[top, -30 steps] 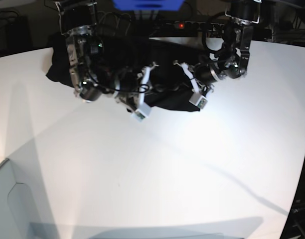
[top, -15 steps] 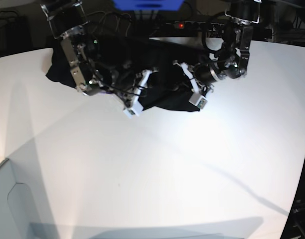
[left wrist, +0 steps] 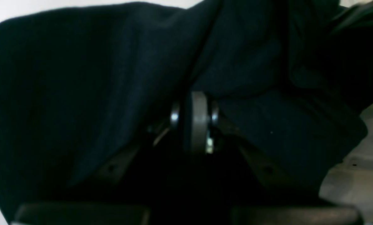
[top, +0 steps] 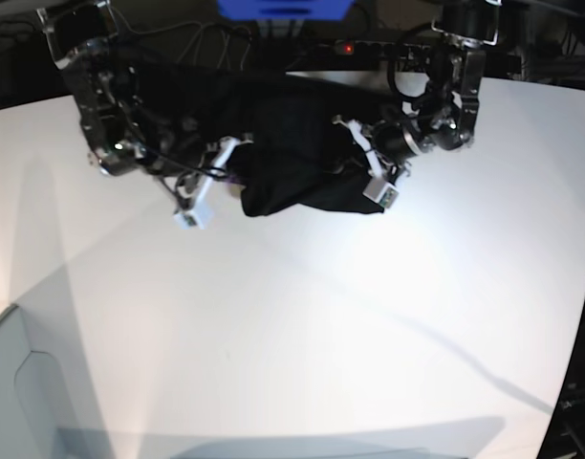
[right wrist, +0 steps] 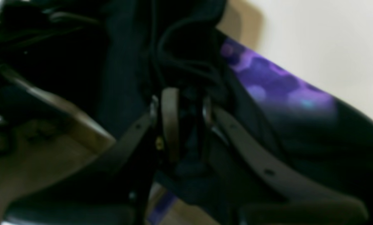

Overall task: Fold the T-shirt properly
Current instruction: 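Release the right gripper and move it to the band's other end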

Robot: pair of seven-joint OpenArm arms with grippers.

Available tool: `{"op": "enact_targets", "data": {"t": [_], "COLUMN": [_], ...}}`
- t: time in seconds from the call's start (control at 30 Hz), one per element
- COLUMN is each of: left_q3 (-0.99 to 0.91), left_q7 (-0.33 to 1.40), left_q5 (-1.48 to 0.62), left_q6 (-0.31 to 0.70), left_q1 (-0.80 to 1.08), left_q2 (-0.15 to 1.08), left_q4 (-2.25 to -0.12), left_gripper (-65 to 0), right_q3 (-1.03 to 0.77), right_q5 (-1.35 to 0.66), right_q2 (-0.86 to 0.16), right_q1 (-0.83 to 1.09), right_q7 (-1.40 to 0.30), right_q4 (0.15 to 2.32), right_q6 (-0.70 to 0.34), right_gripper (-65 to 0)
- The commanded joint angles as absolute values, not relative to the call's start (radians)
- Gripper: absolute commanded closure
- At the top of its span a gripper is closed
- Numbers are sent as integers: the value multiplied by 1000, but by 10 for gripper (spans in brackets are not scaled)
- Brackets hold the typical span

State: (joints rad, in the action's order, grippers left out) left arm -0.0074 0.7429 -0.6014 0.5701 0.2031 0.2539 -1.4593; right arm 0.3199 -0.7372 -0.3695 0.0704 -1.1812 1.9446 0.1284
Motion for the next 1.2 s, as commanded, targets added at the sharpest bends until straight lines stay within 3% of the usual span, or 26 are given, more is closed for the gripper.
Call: {"op": "enact_targets", "data": {"t": [0.0,0.37,0.57,0.67,0.77,0.87,0.9,1.03,1.17], "left_q3": [-36,-140,-142,-142,-142,-142,-142,-142,-142], "left_q7": [831,832,832,831,831,831,831,831,831], "left_q5": [-472,-469,-469,-469,-469,-469,-469,-470,-470], "left_q6": [504,504,504,504,504,504,504,504,504], "left_q1": [214,229,232,232,232,232,231,220,205], "left_q2": [272,252,251,251,251,251,251,251,251], "left_q4": [-1440,-1438,-1438,-1438,-1438,-1435,-1426,-1372,-1348], "left_gripper": [-63,-63,-63,-63,-63,-63,-63,-63,-63], "right_q3": [286,-156,-378,-501,-633,-777,-812,-878,-854], "right_q5": [-742,-742,-740,-742,-746,-746,-746,-746,-746], "right_q2": [-390,-456,-435,-400,-374,-337,-335,-343,-334], "right_q1": [81,226,246,248,263,263,260,206,188], "right_q7": [-1168,-1161,-1161,-1171,-1175,-1228,-1264,-1396,-1396], "right_q4": [1974,1988,1939,1857,1751,1641,1606,1409,1365], "right_q6": [128,91,-128,-240,-424,-664,-698,-698,-698], "right_gripper": [-106,-106,-116,-183,-250,-265,-267,-267,-267]}}
